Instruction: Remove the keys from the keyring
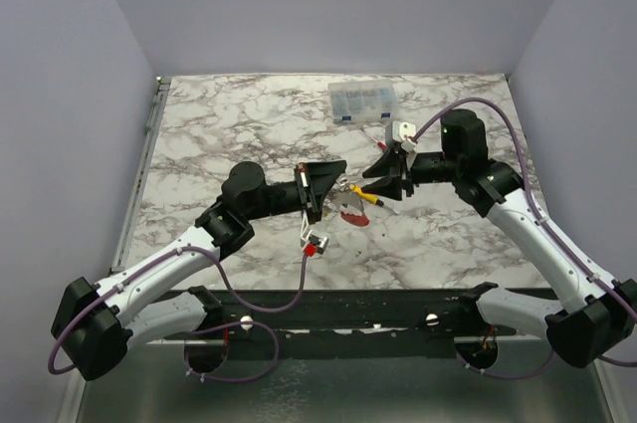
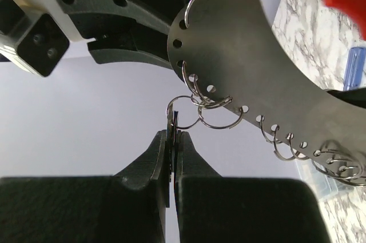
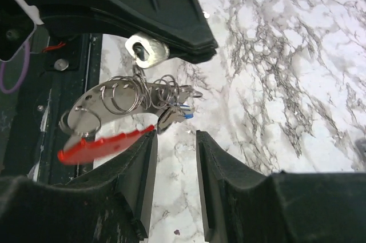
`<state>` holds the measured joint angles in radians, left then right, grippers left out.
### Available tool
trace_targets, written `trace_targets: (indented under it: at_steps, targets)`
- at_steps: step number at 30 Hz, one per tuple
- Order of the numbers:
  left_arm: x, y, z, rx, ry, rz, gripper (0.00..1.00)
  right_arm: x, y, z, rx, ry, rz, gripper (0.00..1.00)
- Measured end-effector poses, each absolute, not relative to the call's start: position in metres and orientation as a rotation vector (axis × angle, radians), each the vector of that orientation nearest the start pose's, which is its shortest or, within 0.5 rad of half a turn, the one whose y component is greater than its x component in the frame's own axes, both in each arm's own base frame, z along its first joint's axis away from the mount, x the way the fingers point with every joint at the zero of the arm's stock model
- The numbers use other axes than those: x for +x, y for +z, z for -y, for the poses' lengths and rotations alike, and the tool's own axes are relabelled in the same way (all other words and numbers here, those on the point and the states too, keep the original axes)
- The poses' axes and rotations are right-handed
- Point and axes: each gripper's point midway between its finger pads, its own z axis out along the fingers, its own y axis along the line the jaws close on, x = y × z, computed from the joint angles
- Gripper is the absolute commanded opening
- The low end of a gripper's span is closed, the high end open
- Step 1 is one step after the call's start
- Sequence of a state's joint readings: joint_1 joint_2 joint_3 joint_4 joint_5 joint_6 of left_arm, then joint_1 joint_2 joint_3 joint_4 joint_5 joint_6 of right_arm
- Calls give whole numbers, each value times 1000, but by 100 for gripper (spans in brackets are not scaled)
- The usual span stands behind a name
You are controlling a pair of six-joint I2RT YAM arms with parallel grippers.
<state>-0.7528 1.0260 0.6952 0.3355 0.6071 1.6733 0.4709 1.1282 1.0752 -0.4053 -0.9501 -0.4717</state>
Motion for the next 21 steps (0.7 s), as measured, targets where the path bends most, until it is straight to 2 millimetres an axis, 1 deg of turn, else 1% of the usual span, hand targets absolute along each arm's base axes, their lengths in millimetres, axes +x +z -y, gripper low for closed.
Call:
trace_targets:
  at_steps: [2,5,9,11,16,21]
  targets:
    - [227,324,305,1567,245,-75,0,222,280,-257,-1358,936,-1393,37]
    - [226,323,306,1567,240,-69,0,229,271,-259,-1344,945,-1435,34]
    - [225,323,307,1567,233,-61,0,240,258,-265,-1322,982,-1489,32]
    - [223,323,307,1567,227,-54,0,243,256,-267,-1316,993,-1494,32]
    - [222,324,308,1567,223,-45,0,242,261,-272,-1315,1034,-1460,32]
    - [222,324,308,1567,226,-42,0,231,272,-278,-1327,1122,-1401,32]
